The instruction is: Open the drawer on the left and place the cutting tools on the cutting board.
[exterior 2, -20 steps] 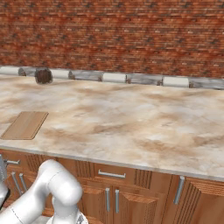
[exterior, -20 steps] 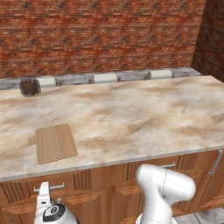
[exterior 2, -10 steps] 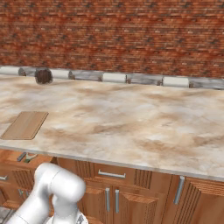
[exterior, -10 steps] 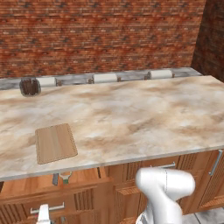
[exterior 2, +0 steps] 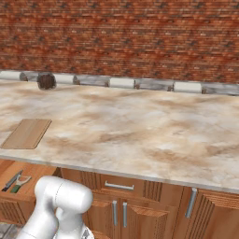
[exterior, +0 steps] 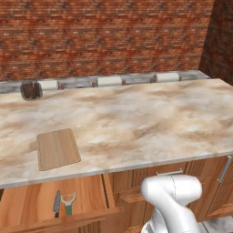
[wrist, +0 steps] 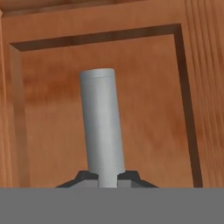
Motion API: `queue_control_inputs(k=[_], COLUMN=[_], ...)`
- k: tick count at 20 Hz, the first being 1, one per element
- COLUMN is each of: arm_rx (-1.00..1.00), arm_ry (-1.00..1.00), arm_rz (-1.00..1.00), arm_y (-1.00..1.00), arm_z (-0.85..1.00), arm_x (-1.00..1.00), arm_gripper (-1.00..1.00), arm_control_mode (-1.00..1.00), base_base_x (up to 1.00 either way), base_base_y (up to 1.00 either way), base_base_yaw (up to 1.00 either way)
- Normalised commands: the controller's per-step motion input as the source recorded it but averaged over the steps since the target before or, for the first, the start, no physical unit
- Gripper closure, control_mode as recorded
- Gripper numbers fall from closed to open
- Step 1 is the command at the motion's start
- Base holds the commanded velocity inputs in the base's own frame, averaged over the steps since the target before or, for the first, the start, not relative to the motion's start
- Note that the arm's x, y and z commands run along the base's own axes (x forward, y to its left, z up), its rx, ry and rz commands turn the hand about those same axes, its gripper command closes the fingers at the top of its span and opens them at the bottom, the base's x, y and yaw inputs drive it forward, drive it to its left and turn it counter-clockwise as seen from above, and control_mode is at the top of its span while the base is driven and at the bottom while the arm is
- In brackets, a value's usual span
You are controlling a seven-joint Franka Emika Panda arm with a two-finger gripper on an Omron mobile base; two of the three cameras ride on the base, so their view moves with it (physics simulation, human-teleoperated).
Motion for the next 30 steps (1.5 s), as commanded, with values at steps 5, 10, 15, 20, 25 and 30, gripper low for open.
queue_control_inputs(k=[5,10,15,20,25,30], arm_rx=[0.00,-0.01,0.00,0.04,0.04,0.02], arm_ry=[0.00,0.00,0.00,0.00,0.00,0.09], arm_rz=[0.00,0.00,0.06,0.02,0.00,-0.03], arm_y=[0.00,0.00,0.00,0.00,0.00,-0.03], arm_z=[0.00,0.00,0.00,0.14,0.59,0.76], arm_x=[-1.00,-0.35,-0.70,-1.00,-1.00,-0.66], arm_gripper=[1.00,-1.00,-1.00,-1.00,-1.00,-1.00], arm_control_mode=[-1.00,-1.00,-1.00,-1.00,-1.00,-1.00], base_base_x=[0.00,0.00,0.00,0.00,0.00,0.00], base_base_y=[0.00,0.00,0.00,0.00,0.00,0.00], base_base_yaw=[0.00,0.00,0.00,0.00,0.00,0.00])
